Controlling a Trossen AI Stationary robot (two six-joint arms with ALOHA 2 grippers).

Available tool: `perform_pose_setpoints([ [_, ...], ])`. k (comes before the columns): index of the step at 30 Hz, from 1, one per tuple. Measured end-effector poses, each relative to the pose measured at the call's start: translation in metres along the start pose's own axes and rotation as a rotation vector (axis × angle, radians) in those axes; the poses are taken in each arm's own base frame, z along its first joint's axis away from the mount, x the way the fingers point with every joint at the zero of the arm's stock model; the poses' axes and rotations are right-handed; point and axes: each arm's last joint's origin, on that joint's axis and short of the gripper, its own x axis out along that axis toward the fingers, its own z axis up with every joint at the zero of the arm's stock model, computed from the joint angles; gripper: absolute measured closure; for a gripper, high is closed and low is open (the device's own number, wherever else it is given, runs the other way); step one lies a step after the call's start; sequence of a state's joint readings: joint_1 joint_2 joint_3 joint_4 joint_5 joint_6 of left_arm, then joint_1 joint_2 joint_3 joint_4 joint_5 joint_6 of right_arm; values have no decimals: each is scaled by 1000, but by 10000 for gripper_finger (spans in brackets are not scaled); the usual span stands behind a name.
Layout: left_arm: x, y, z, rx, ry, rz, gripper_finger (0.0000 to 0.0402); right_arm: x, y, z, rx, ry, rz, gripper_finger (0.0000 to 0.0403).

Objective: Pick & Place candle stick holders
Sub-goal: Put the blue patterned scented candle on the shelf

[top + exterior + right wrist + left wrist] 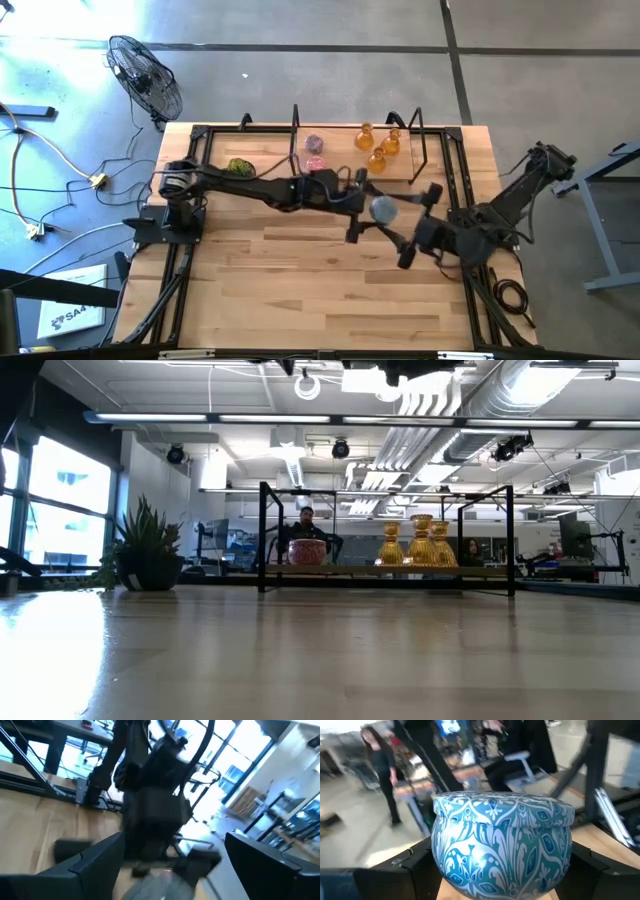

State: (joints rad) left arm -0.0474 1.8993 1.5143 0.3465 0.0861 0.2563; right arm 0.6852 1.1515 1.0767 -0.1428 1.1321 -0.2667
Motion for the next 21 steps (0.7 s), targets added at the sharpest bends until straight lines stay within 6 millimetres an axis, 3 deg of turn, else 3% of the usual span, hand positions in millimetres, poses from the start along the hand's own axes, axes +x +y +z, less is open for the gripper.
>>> perform_pose_setpoints([
  [8, -37, 11, 51, 16, -70, 34, 115, -47, 11, 10, -25, -39, -81, 63],
  [14, -77, 38, 91, 20, -139, 178, 115, -76, 16, 9, -13, -45, -112, 63],
  [18, -97, 64, 99, -37, -144, 253, 115, -87, 19, 9, 3, -67, -71, 63],
  [21, -109, 91, 94, -110, -130, 323, 115, -91, 20, 8, 9, -75, -55, 63],
])
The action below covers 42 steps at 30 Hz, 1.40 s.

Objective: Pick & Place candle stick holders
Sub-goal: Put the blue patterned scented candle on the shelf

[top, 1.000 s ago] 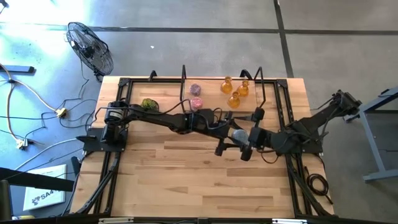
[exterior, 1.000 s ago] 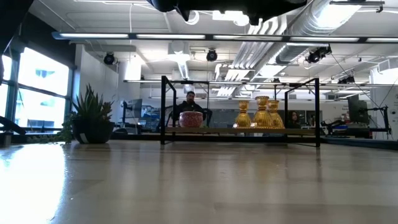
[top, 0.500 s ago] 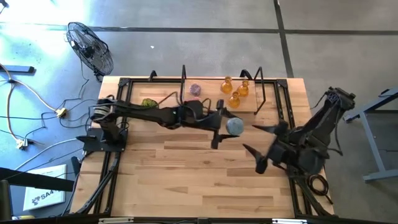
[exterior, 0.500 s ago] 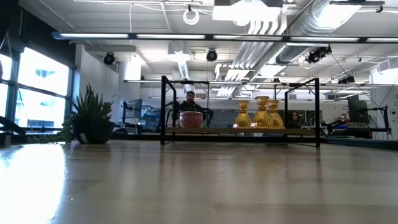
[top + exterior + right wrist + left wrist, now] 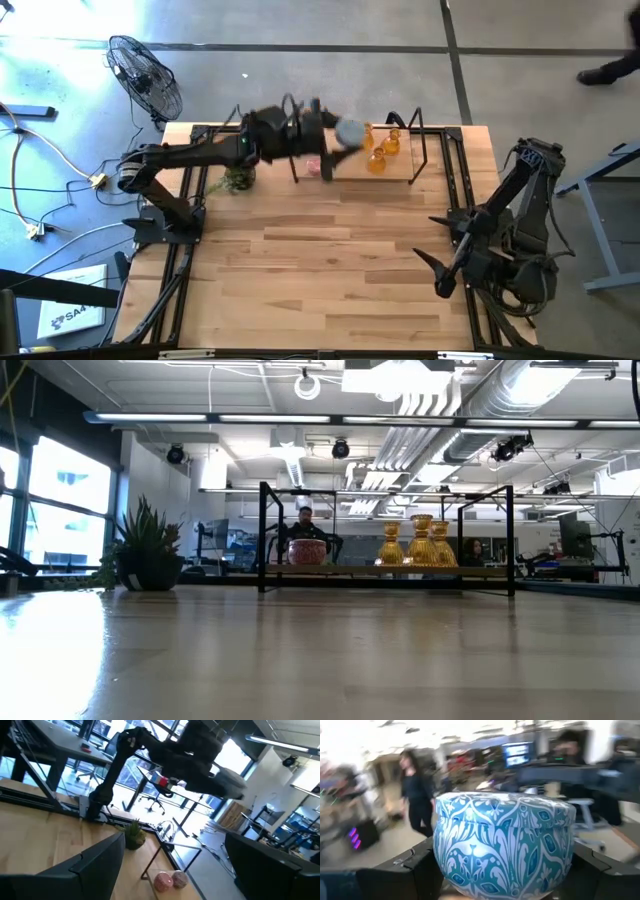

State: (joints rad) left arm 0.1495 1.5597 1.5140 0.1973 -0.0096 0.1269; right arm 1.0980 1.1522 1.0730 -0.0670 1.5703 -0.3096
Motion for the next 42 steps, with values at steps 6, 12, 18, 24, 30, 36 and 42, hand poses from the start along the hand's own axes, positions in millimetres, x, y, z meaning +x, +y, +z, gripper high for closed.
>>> perform_pose_setpoints([
  [6, 8, 52, -27, -166, 68, 146, 115, -1, 6, -10, -8, -2, 3, 63],
  [12, 34, 55, -66, -196, 91, 154, 115, -1, 12, -21, -14, -2, 4, 63],
  [18, 46, 42, -82, -245, 107, 179, 118, -2, 15, -27, -20, -4, 7, 63],
  [24, 48, 14, -84, -204, 144, 296, 118, -11, 17, -30, -58, -22, 42, 63],
  [30, 49, -6, -86, -185, 154, 486, 117, -27, 18, -30, -81, -55, 102, 63],
  [36, 60, -17, -117, -209, 203, 552, 116, -40, 18, -30, -45, -79, 153, 63],
  [42, 73, -31, -150, -203, 195, 639, 116, -46, 16, -25, -19, -89, 176, 63],
])
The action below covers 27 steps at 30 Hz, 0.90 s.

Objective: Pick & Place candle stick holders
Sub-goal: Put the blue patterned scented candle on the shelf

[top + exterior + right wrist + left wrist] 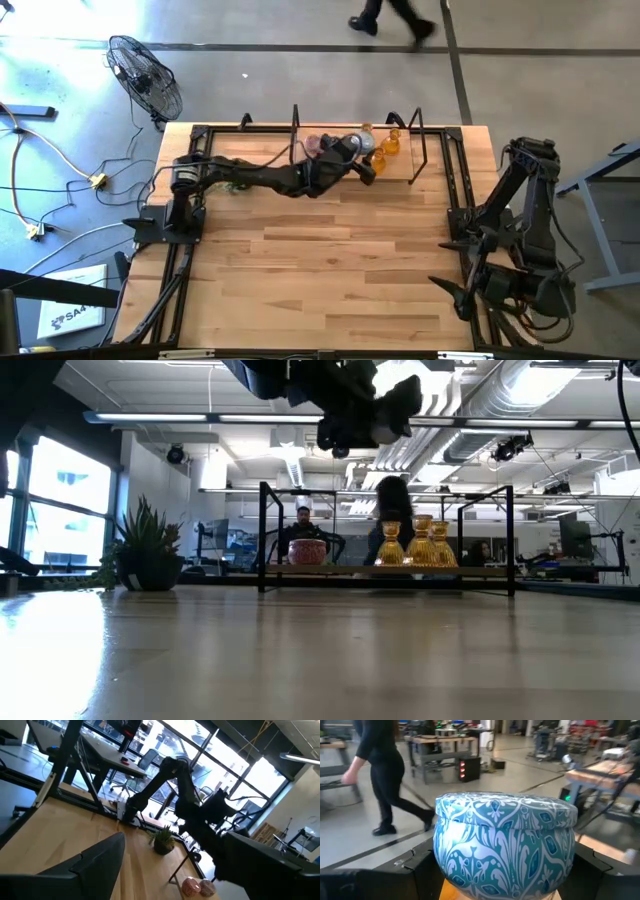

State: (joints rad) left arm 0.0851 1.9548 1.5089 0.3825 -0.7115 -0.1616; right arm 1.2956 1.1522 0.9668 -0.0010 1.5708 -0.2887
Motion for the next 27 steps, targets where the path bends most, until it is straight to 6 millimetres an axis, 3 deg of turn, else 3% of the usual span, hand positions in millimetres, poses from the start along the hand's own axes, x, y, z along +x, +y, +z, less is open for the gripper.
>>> perform_pose_setpoints([
  [8, 5, -6, -33, -5, 9, 191, 116, -11, -1, 7, 11, -21, 41, 63],
  [14, 10, -7, -51, -44, 13, 240, 116, -20, -1, 7, 9, -39, 76, 63],
  [27, 22, -5, -106, -86, 15, 409, 116, -22, -1, 7, -13, -44, 84, 63],
])
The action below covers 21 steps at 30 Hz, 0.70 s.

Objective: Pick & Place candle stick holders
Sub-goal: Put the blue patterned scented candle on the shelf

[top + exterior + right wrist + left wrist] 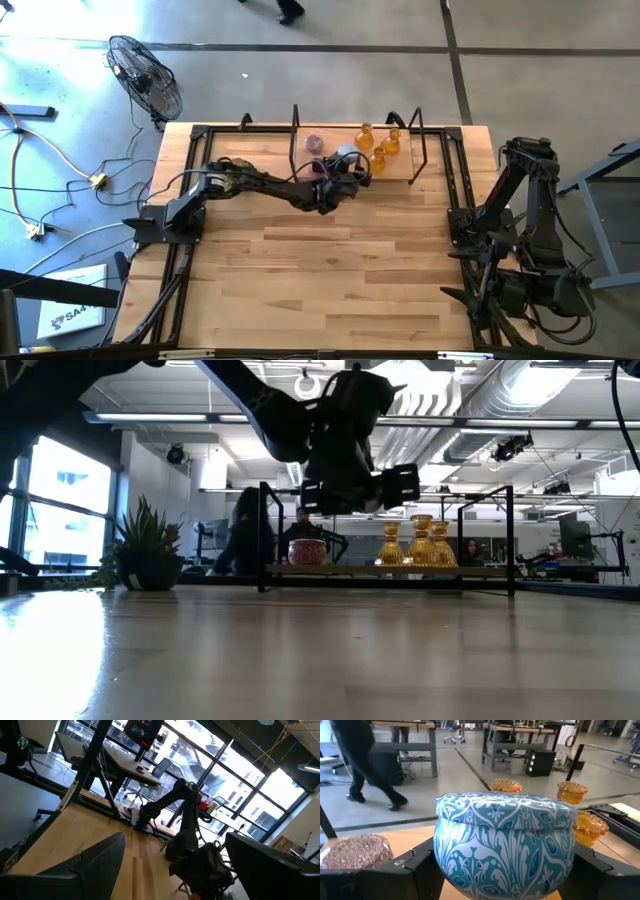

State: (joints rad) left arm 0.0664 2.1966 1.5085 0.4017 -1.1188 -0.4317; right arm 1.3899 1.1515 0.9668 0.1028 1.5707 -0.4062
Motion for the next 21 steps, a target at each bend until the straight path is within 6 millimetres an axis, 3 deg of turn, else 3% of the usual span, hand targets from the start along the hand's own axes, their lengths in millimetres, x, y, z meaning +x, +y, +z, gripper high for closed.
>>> perform_pose_setpoints([
  [11, 11, 6, -32, -72, -18, 92, 115, 1, 0, 0, 3, 2, -3, 63],
  [21, 20, 11, -31, -37, -33, 138, 115, 11, -1, -1, 15, 21, -40, 63],
])
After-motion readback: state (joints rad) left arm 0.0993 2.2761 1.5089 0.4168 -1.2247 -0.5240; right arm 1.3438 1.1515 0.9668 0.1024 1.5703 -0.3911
